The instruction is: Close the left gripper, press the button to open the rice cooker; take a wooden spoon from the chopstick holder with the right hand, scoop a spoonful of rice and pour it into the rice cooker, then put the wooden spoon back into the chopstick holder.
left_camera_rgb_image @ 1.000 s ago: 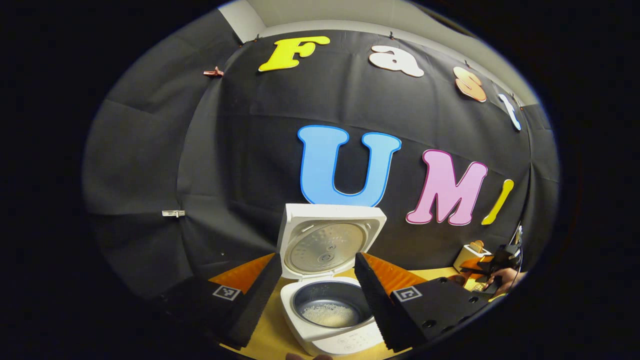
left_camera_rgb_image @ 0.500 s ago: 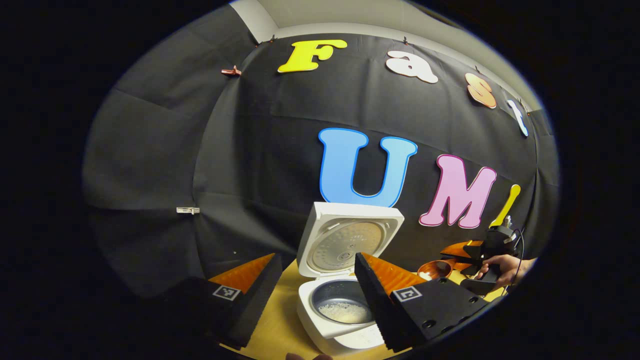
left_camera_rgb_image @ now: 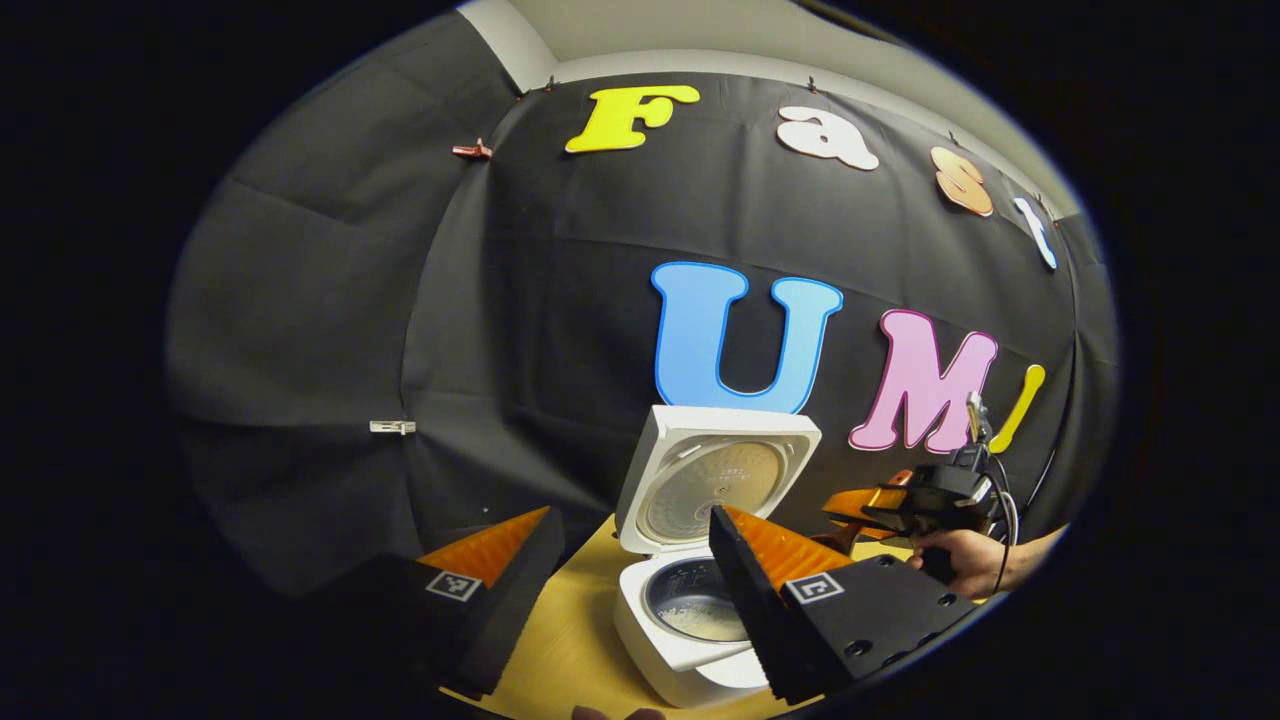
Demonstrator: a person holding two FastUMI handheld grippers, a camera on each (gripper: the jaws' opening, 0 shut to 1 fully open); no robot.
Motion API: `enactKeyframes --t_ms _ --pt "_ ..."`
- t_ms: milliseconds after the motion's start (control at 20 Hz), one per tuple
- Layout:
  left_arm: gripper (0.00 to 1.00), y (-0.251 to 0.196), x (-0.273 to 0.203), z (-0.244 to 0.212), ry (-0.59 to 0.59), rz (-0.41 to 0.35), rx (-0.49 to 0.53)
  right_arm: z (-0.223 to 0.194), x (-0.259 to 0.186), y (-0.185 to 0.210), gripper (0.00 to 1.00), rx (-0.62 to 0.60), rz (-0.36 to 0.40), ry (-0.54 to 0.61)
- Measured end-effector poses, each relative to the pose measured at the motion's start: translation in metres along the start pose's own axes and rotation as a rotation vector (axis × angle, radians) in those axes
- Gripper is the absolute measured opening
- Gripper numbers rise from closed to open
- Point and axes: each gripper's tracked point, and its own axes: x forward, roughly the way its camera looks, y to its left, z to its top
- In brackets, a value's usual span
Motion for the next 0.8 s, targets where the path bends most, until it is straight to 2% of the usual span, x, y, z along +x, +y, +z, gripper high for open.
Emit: enactKeyframes --t_ms 100,150,200,500,800 --pt "0.94 0.002 0.000 -0.001 0.003 0.003 -0.005 -0.011 0.005 0.009 0.19 -0.066 0.017 0.009" --pt "0.89 0.002 0.000 -0.003 0.005 0.003 -0.010 -0.016 0.007 0.011 0.19 -0.099 0.022 0.010" --pt "0.94 0.002 0.000 -0.003 0.007 0.002 -0.013 -0.019 0.008 0.013 0.19 -0.133 0.025 0.011" --pt "0.94 -0.001 0.000 -0.007 0.015 -0.005 -0.010 -0.031 0.006 0.025 0.19 -0.410 0.055 -0.005" --pt "0.94 -0.005 0.001 -0.013 0.026 -0.011 -0.017 -0.032 0.005 0.055 0.19 -0.657 0.150 -0.040"
